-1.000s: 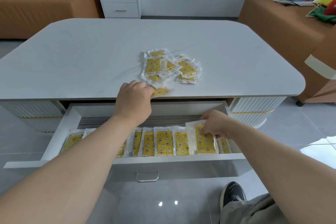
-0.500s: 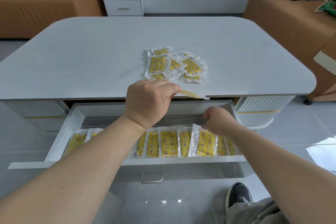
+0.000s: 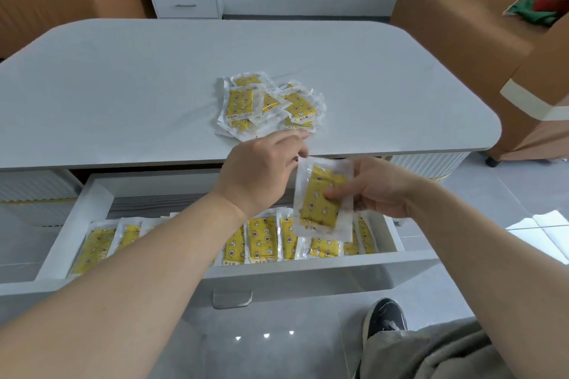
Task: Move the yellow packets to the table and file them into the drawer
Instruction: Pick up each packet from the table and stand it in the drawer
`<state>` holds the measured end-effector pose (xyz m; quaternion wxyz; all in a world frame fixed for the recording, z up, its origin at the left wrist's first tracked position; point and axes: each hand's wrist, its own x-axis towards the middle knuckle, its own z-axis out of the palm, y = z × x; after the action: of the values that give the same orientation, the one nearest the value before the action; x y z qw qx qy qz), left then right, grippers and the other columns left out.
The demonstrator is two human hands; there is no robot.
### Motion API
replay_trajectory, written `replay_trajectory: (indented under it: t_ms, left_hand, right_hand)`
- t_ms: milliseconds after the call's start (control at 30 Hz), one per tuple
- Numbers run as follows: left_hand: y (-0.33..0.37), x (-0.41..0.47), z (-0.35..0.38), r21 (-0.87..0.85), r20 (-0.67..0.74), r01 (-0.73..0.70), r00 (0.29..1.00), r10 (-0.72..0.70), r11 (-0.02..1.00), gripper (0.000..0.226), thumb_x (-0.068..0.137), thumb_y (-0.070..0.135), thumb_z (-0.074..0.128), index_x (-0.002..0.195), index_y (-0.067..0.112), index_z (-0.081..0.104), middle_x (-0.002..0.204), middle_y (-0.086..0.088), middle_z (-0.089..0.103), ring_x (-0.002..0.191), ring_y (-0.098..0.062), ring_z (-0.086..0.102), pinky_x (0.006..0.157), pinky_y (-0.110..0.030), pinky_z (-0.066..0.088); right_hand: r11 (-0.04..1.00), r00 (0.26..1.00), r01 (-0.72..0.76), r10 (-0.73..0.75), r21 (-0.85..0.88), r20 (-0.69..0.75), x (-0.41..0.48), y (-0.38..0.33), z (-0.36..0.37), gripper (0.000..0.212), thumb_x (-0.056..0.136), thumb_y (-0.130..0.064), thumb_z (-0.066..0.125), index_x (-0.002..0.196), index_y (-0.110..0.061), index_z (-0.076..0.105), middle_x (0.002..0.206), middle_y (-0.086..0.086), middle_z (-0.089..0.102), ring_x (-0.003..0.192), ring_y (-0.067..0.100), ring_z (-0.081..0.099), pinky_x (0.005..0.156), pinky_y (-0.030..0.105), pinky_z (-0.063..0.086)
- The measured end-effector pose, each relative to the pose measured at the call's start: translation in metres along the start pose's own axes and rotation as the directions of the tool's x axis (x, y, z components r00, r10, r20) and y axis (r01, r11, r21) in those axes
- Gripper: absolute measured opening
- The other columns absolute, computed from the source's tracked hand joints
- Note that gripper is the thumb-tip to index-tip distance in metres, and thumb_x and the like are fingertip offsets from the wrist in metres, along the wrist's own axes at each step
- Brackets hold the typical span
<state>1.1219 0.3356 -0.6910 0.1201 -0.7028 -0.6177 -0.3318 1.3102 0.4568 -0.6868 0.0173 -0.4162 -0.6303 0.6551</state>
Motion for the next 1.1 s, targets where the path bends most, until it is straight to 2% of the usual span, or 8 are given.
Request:
replay_trajectory:
  t_ms: [67,167,400,533,633,900,1000,1100]
  left_hand:
    - [-0.002,0.001,0.004,-0.004,0.017,0.025,1.000,-0.025,1.000,0.022,0.085,-0.006,0.067,0.096,0.012,0.070,0.123,-0.001,0.071,0.091,-0.024,0.072,0.068,-0.035,0.060]
    - [-0.004,0.003,0.008,0.014,0.039,0.053,0.998,-0.053,0.998,0.025,0.085,-0.006,0.066,0.101,0.013,0.070,0.123,-0.002,0.069,0.104,-0.028,0.069,0.083,-0.042,0.058]
    - [-0.005,-0.002,0.015,0.041,0.092,0.057,0.994,-0.060,0.998,0.026,0.080,-0.003,0.073,0.100,0.014,0.071,0.113,0.000,0.066,0.091,-0.025,0.066,0.081,-0.038,0.054]
    - [-0.009,-0.003,0.014,0.054,0.107,0.075,0.991,-0.080,0.996,0.026,0.080,-0.001,0.075,0.101,0.014,0.070,0.114,0.000,0.065,0.082,-0.020,0.062,0.083,-0.038,0.051]
    - [-0.011,-0.004,0.014,0.070,0.124,0.106,0.986,-0.115,0.992,0.027,0.080,0.001,0.076,0.102,0.015,0.069,0.116,0.000,0.064,0.089,-0.022,0.064,0.086,-0.041,0.051]
    - [-0.019,-0.002,0.008,0.210,0.123,0.269,0.946,-0.299,0.940,0.032,0.082,0.010,0.075,0.113,0.013,0.066,0.121,-0.002,0.061,0.110,-0.026,0.060,0.091,-0.041,0.048]
    - [-0.025,0.002,0.004,0.293,0.128,0.391,0.889,-0.440,0.873,0.041,0.092,0.024,0.067,0.131,0.015,0.058,0.133,-0.001,0.055,0.123,-0.025,0.052,0.099,-0.040,0.043]
    - [-0.035,0.008,0.002,0.347,0.110,0.473,0.837,-0.536,0.810,0.048,0.096,0.041,0.060,0.135,0.014,0.053,0.136,-0.003,0.054,0.123,-0.025,0.050,0.096,-0.039,0.043]
  right_hand:
    - [0.964,0.991,-0.047,0.012,-0.261,-0.136,-0.002,0.005,-0.005,0.044,0.078,0.002,0.083,0.116,-0.008,0.063,0.106,0.016,0.074,0.089,0.031,0.075,0.078,0.044,0.063]
    - [0.717,0.966,-0.176,-0.004,-0.674,-0.257,0.001,0.017,-0.006,0.060,0.082,-0.005,0.080,0.133,-0.016,0.050,0.110,0.005,0.062,0.086,0.024,0.065,0.054,0.028,0.054]
    - [0.463,0.952,-0.233,-0.070,-0.855,-0.297,0.024,0.056,0.002,0.053,0.085,-0.004,0.067,0.132,-0.014,0.045,0.096,0.003,0.059,0.078,0.019,0.057,0.069,0.032,0.057]
    - [0.189,0.938,-0.255,-0.191,-0.948,-0.290,0.025,0.070,0.010,0.042,0.088,-0.021,0.068,0.125,-0.022,0.050,0.111,0.002,0.059,0.110,0.025,0.051,0.101,0.042,0.040]
    - [0.086,0.920,-0.319,-0.210,-0.944,-0.330,0.025,0.068,0.013,0.040,0.087,-0.026,0.068,0.126,-0.023,0.057,0.129,0.007,0.051,0.126,0.029,0.039,0.108,0.046,0.030]
    - [0.149,0.918,-0.326,-0.187,-0.934,-0.350,0.020,0.036,0.037,0.036,0.085,-0.013,0.054,0.121,-0.017,0.057,0.127,0.011,0.046,0.126,0.033,0.035,0.106,0.047,0.029]
    - [0.334,0.897,-0.237,-0.286,-0.912,-0.337,0.026,-0.010,0.051,0.020,0.083,-0.012,0.056,0.102,-0.016,0.061,0.108,0.005,0.055,0.111,0.029,0.048,0.094,0.038,0.040]
    - [0.584,0.853,-0.150,-0.331,-0.798,-0.403,0.037,-0.047,0.053,0.023,0.084,-0.013,0.053,0.104,-0.015,0.064,0.104,0.004,0.061,0.101,0.027,0.058,0.089,0.041,0.055]
